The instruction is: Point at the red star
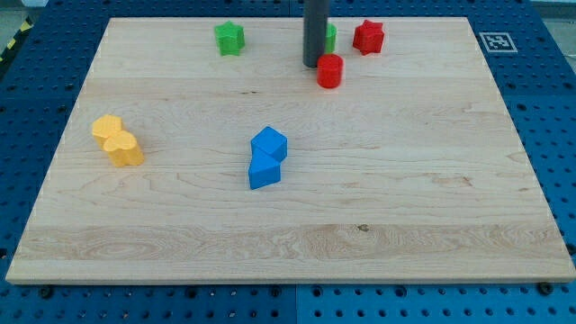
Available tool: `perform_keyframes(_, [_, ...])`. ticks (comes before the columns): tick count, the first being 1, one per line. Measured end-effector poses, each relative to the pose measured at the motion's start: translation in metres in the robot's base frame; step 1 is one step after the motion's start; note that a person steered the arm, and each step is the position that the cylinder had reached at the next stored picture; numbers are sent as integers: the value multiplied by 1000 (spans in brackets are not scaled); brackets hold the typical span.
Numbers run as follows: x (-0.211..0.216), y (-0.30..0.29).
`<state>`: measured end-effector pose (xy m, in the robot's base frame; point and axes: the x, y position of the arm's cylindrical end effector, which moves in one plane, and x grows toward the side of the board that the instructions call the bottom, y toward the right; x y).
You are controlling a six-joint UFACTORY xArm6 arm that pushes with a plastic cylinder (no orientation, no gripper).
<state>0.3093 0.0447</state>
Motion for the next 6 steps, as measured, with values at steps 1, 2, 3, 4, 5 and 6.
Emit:
perform_keyframes(1, [13, 11])
perform_keyframes(2, [9, 13])
perform_keyframes(3, [-7, 29])
perform_keyframes(4, [-30, 42])
perform_keyframes(5, [-50, 47])
perform_keyframes(6, [-64, 47])
